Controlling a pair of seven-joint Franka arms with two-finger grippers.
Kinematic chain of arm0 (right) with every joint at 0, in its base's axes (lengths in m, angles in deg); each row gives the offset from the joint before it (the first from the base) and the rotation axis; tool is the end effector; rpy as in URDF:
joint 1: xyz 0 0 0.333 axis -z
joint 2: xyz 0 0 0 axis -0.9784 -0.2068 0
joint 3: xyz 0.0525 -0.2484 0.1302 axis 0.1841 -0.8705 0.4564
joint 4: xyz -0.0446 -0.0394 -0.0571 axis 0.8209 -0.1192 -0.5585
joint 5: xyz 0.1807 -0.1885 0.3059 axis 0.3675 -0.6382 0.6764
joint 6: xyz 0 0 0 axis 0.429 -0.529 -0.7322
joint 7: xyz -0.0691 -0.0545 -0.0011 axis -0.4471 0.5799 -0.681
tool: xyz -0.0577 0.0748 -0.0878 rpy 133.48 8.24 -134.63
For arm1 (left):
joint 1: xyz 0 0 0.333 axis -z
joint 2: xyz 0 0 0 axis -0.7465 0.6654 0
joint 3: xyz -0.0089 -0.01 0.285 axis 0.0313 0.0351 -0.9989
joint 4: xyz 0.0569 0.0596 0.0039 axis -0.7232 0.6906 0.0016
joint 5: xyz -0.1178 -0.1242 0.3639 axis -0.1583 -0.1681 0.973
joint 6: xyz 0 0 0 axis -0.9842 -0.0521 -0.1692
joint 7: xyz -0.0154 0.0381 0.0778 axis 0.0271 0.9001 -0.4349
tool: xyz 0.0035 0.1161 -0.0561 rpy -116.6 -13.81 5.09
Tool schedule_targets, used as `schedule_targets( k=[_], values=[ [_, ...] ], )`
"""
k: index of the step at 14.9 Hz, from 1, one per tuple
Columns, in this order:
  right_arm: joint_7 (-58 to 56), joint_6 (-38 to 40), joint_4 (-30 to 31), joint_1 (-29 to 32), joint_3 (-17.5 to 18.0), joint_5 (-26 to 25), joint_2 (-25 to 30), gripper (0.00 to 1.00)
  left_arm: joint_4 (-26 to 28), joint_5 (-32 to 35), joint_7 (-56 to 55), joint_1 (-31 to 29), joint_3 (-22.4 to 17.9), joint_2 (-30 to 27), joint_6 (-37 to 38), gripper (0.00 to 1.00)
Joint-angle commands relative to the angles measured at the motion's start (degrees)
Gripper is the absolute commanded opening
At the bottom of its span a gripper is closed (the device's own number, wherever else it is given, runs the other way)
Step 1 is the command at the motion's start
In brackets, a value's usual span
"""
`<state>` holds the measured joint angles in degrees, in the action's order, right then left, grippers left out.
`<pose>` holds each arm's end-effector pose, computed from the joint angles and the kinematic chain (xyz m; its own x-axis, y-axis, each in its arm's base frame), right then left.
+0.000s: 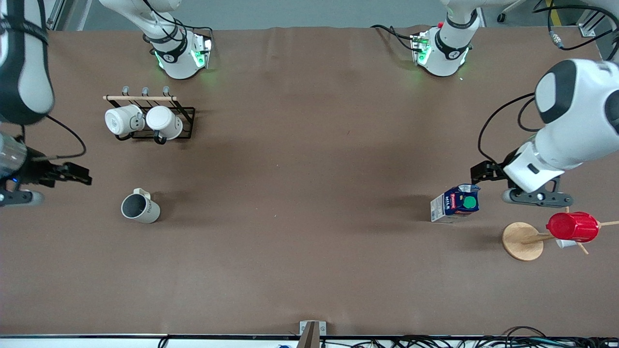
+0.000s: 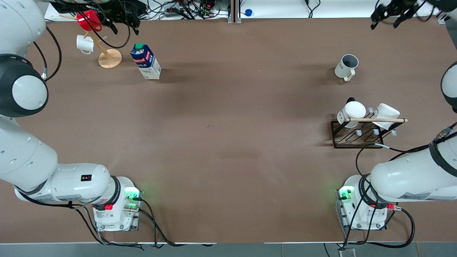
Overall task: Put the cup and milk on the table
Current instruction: 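Reach the right gripper to the grey mug while the left gripper reaches the milk carton, then grasp the grey mug with the right gripper while the left gripper grasps the carton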
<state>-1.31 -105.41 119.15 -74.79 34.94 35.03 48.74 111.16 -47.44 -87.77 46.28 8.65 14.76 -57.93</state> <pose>0.6267 -0.0763 0.3886 0.9970 0.0756 -0.0170 0.0757 -0.9971 0.0049 0.6169 -0.0884 0.3930 0.9944 -0.1061 0.0021 -0.1061 -0.9937 0.0375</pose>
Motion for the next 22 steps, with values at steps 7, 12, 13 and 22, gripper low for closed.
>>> schedule_targets(
  k=[7, 12, 13, 22],
  values=[
    [-5.23, -26.28, 12.23, -0.11, 0.25, -0.62, -9.89, 1.00, 7.96, 5.38, -1.90, 0.51, 0.11, 3.40, -10.91, 1.00],
    [-6.81, -30.52, 14.00, -0.11, 0.25, -0.63, -11.73, 0.99, 6.90, 5.47, -1.90, 0.77, 0.20, 5.34, -12.14, 0.91],
    [-6.81, -30.78, 14.34, -0.20, 0.25, -0.63, -11.83, 0.98, 6.90, 5.47, -1.90, 0.77, 0.20, 5.51, -12.66, 0.88],
    [-5.15, -33.16, 16.28, -0.46, 0.34, -0.01, -11.83, 0.00, 4.09, 5.38, -2.69, 0.77, 0.20, 9.03, -13.81, 0.50]
  ],
)
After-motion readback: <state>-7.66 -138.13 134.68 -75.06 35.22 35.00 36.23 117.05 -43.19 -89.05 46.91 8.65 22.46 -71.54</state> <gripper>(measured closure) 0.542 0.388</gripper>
